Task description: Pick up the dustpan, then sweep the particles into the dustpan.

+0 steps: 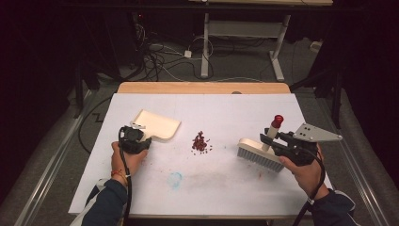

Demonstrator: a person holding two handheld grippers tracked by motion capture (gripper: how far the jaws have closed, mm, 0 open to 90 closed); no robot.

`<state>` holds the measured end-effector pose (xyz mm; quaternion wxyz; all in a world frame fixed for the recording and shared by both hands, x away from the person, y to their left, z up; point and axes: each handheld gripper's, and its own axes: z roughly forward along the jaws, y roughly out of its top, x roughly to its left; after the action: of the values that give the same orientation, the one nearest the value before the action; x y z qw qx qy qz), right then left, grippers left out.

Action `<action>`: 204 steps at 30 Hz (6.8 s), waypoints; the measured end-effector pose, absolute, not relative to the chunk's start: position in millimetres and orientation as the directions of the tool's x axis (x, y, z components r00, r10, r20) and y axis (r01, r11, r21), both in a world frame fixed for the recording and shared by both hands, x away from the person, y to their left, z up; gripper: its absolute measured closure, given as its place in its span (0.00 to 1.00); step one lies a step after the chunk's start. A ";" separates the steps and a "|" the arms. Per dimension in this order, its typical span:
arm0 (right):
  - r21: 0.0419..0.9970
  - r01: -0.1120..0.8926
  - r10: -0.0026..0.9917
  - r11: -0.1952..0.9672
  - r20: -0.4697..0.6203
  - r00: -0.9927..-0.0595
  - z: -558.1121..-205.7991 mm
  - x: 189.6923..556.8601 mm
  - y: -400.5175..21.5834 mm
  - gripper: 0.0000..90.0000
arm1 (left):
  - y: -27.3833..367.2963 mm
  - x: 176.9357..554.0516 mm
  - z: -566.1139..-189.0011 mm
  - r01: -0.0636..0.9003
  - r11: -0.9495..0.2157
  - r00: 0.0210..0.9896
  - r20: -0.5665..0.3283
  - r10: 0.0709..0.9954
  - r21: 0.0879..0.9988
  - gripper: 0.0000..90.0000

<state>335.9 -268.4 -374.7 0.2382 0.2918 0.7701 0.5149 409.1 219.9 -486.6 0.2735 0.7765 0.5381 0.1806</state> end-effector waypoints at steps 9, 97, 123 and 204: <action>0.936 0.199 0.702 0.290 -0.067 -0.709 -372.9 335.4 -270.3 0.77 | 223.3 399.9 -464.1 0.689 -0.329 0.417 0.018 0.909 0.646 0.72; 0.933 0.154 0.726 0.326 -0.142 -0.673 -405.0 427.5 -105.7 0.77 | 178.8 303.7 -472.0 0.587 -0.598 0.716 -0.006 0.698 0.546 0.72; 0.927 0.175 0.662 0.332 -0.097 -0.743 -403.3 371.5 -75.9 0.76 | 144.2 313.8 -472.3 0.643 -0.549 0.662 -0.027 0.749 0.534 0.71; 0.952 0.118 0.615 0.282 -0.085 -0.784 -382.7 321.9 -145.7 0.78 | 151.6 313.9 -474.2 0.638 -0.569 0.685 -0.044 0.727 0.518 0.71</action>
<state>321.9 -145.7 -382.7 0.2263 0.2386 0.7679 0.5497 313.9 151.6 -474.2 0.2554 0.8816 0.3873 0.0871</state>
